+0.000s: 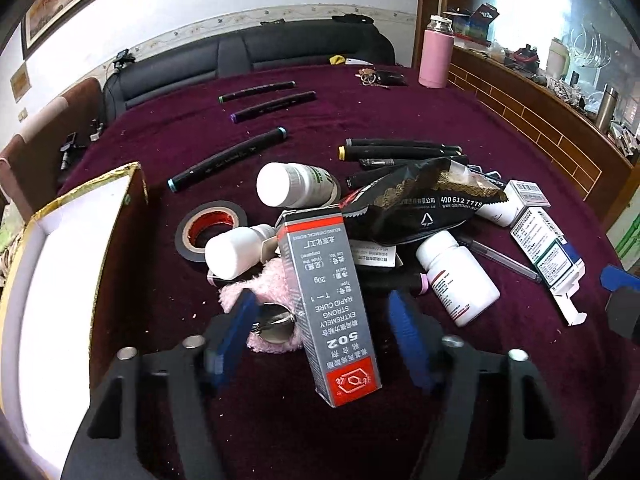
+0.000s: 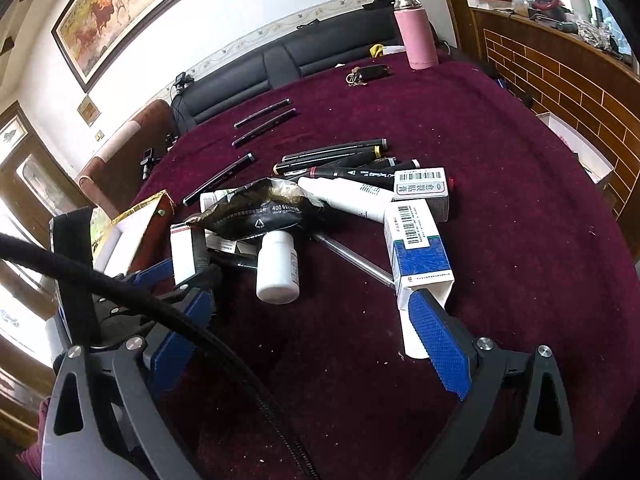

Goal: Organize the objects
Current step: 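Grasp the grey glue box with the left gripper while the right grasps a white pill bottle, then carry the glue box and pill bottle into the white tray and release both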

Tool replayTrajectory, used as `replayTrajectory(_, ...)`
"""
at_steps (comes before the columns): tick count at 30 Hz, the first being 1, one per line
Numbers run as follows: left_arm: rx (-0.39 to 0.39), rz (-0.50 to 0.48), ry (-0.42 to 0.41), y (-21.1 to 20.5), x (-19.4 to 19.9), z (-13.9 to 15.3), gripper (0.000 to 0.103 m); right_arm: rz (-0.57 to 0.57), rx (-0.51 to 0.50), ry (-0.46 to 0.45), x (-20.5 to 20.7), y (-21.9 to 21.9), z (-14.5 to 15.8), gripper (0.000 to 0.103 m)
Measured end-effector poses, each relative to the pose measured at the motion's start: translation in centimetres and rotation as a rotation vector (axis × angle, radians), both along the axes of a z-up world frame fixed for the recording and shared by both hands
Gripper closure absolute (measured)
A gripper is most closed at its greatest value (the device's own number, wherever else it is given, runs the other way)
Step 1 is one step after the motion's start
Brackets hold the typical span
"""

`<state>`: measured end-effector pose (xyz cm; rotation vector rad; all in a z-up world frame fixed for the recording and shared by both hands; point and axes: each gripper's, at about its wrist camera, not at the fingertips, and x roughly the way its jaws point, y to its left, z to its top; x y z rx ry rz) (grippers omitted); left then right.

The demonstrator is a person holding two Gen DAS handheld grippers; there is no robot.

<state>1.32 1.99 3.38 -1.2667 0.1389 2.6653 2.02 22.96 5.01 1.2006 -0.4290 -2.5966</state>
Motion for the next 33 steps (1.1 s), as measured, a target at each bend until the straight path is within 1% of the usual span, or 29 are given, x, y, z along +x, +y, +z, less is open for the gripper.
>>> replayTrajectory(1, 0.003, -0.002, -0.002, 0.0, -0.1, 0.0, 0.06, 0.002, 0.003, -0.001, -0.1, -0.1, 0.0, 0.003)
replayTrajectory(2, 0.012, -0.006, -0.004, -0.1, -0.2, 0.1, 0.068, 0.004, 0.006, -0.002, -0.1, -0.2, 0.0, 0.003)
replayTrajectory(3, 0.028, -0.011, -0.012, -0.2, -0.3, 0.1, 0.071, 0.009, 0.009, -0.003, -0.2, -0.2, 0.0, 0.003)
replayTrajectory(5, 0.039, -0.008, -0.026, -0.3, -0.4, 0.2, 0.072, 0.019, 0.015, -0.007, -0.3, -0.4, 0.0, 0.003)
replayTrajectory(6, 0.033, -0.009, -0.03, -0.3, -0.4, 0.3, 0.079, 0.022, 0.019, -0.008, -0.4, -0.4, 0.0, 0.003)
replayTrajectory(7, 0.032, -0.009, -0.032, -0.4, -0.3, 0.3, 0.08, 0.031, 0.023, -0.01, -0.4, -0.6, 0.1, 0.003)
replayTrajectory(10, 0.073, -0.012, -0.024, -1.2, 0.3, 1.1, 0.081, 0.063, 0.042, -0.014, -0.7, -1.3, 0.2, 0.003)
replayTrajectory(12, 0.092, -0.007, 0.0, -2.2, 1.0, 2.1, 0.081, 0.095, 0.06, -0.021, -1.2, -2.0, 0.1, 0.006)
replayTrajectory(13, 0.112, -0.007, 0.015, -2.9, 1.5, 2.8, 0.081, 0.11, 0.072, -0.028, -1.6, -2.4, 0.0, 0.009)
replayTrajectory(15, 0.134, -0.005, 0.028, -4.0, 2.1, 3.7, 0.08, 0.139, 0.084, -0.052, -2.5, -3.3, -0.4, 0.017)
replayTrajectory(17, 0.157, -0.004, 0.034, -5.1, 2.9, 4.3, 0.08, 0.161, 0.098, -0.079, -3.5, -4.4, -0.9, 0.028)
replayTrajectory(19, 0.174, 0.004, 0.027, -6.3, 3.6, 4.6, 0.08, 0.164, 0.121, -0.1, -4.5, -5.3, -1.4, 0.03)
replayTrajectory(21, 0.197, 0.013, 0.02, -7.4, 4.0, 4.7, 0.08, 0.155, 0.147, -0.13, -5.7, -6.0, -2.2, 0.04)
replayTrajectory(23, 0.21, 0.028, 0.017, -8.3, 4.6, 4.7, 0.08, 0.148, 0.153, -0.18, -7.0, -6.5, -3.2, 0.055)
replayTrajectory(25, 0.22, 0.039, 0.018, -9.3, 5.2, 4.6, 0.08, 0.136, 0.163, -0.224, -7.9, -6.9, -4.1, 0.066)
replayTrajectory(26, 0.219, 0.043, 0.02, -9.6, 5.4, 4.6, 0.08, 0.13, 0.162, -0.244, -8.2, -7.0, -4.4, 0.07)
replayTrajectory(30, 0.229, 0.055, 0.024, -10.7, 6.2, 4.5, 0.08, 0.116, 0.162, -0.257, -8.6, -7.1, -4.8, 0.07)
replayTrajectory(33, 0.24, 0.06, 0.034, -11.4, 6.8, 4.6, 0.08, 0.124, 0.119, -0.26, -7.9, -6.6, -4.4, 0.07)
